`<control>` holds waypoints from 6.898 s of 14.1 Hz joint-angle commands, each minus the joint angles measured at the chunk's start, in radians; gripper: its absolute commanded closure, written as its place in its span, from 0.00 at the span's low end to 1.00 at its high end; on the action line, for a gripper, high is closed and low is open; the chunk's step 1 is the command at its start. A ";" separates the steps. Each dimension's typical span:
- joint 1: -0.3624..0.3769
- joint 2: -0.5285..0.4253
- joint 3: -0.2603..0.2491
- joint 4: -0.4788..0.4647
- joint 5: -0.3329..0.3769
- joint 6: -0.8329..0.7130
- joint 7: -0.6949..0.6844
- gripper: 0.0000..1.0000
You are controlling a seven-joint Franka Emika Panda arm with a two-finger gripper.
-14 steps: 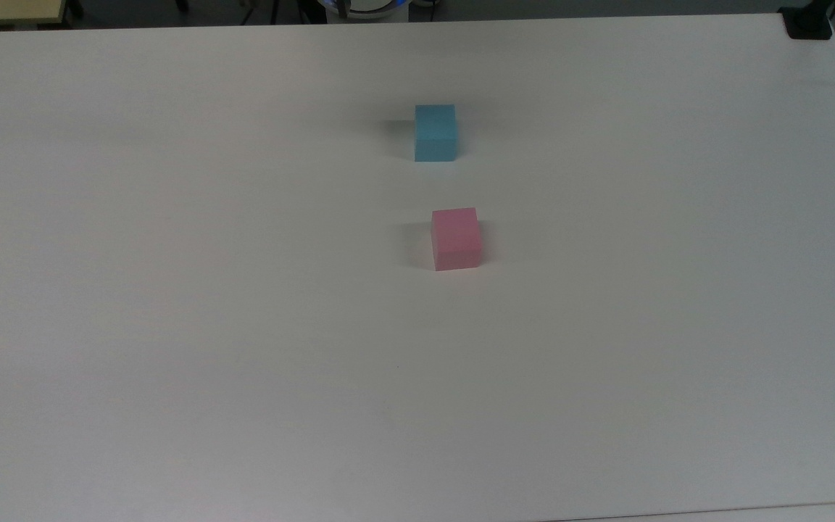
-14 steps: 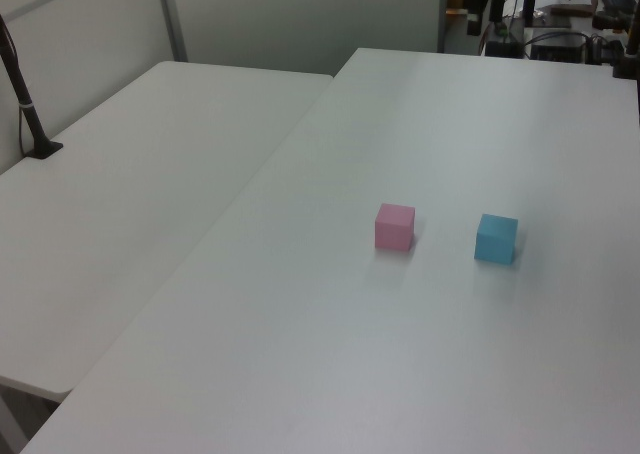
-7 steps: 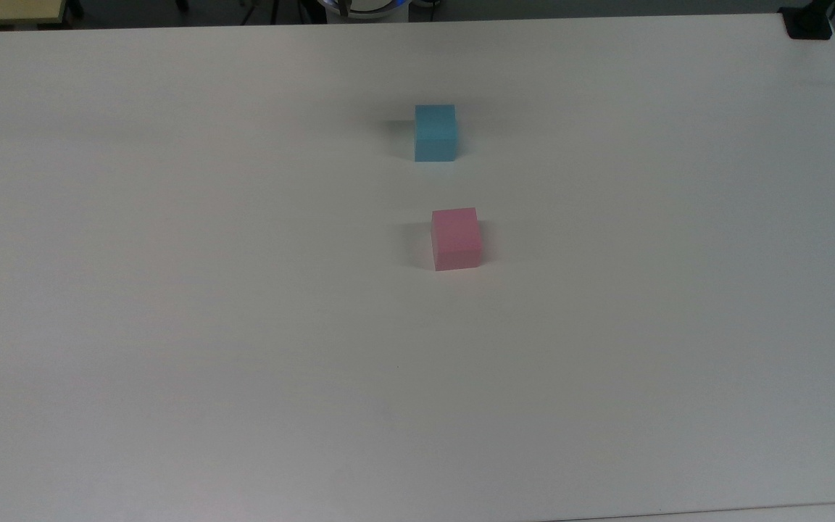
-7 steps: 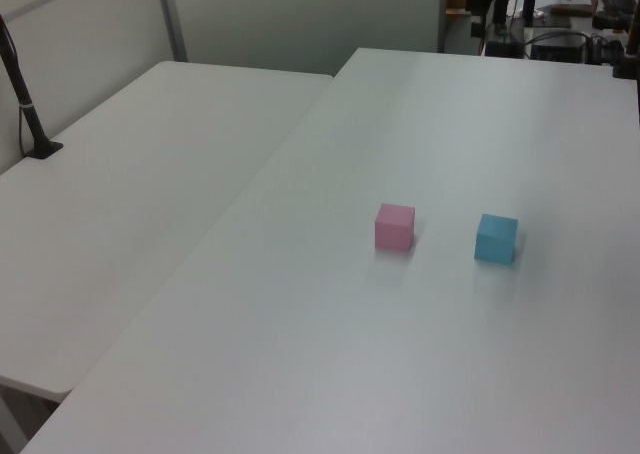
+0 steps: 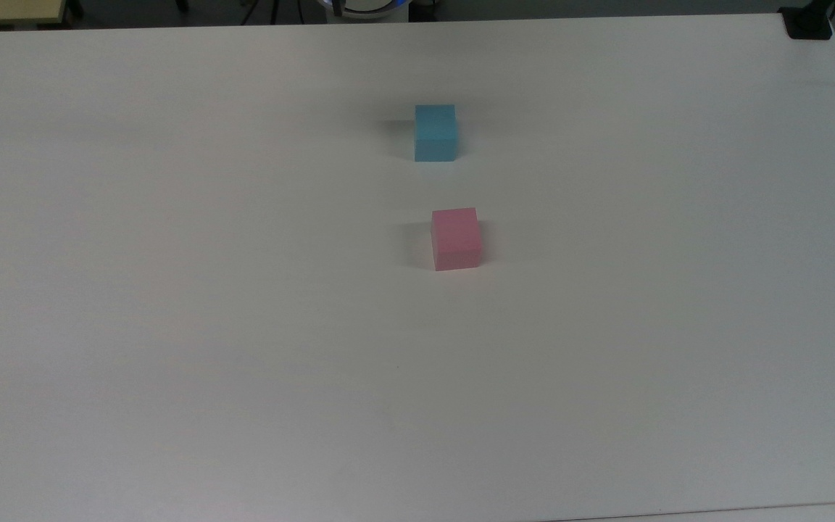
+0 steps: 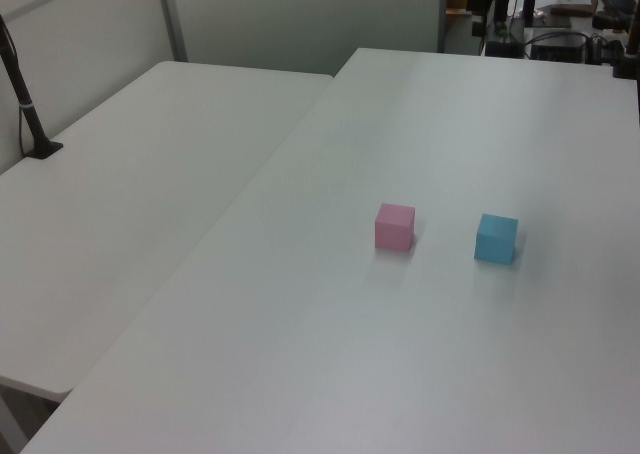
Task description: Put blue cube on pink cube
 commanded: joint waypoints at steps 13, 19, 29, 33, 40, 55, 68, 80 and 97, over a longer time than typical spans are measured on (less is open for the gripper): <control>0.010 -0.103 0.064 -0.209 0.000 0.069 -0.280 0.00; 0.012 -0.221 0.132 -0.467 0.050 0.209 -0.200 0.00; 0.113 -0.180 0.196 -0.709 0.075 0.492 -0.002 0.00; 0.114 -0.115 0.198 -0.716 0.071 0.533 0.000 0.00; 0.114 -0.003 0.229 -0.716 0.003 0.635 0.064 0.00; 0.099 0.049 0.229 -0.679 -0.055 0.619 0.128 0.45; 0.048 0.159 0.221 -0.230 -0.043 0.437 0.125 0.45; 0.050 0.230 0.216 0.037 -0.092 0.182 0.047 0.44; 0.142 0.380 0.216 -0.004 -0.167 0.357 0.245 0.45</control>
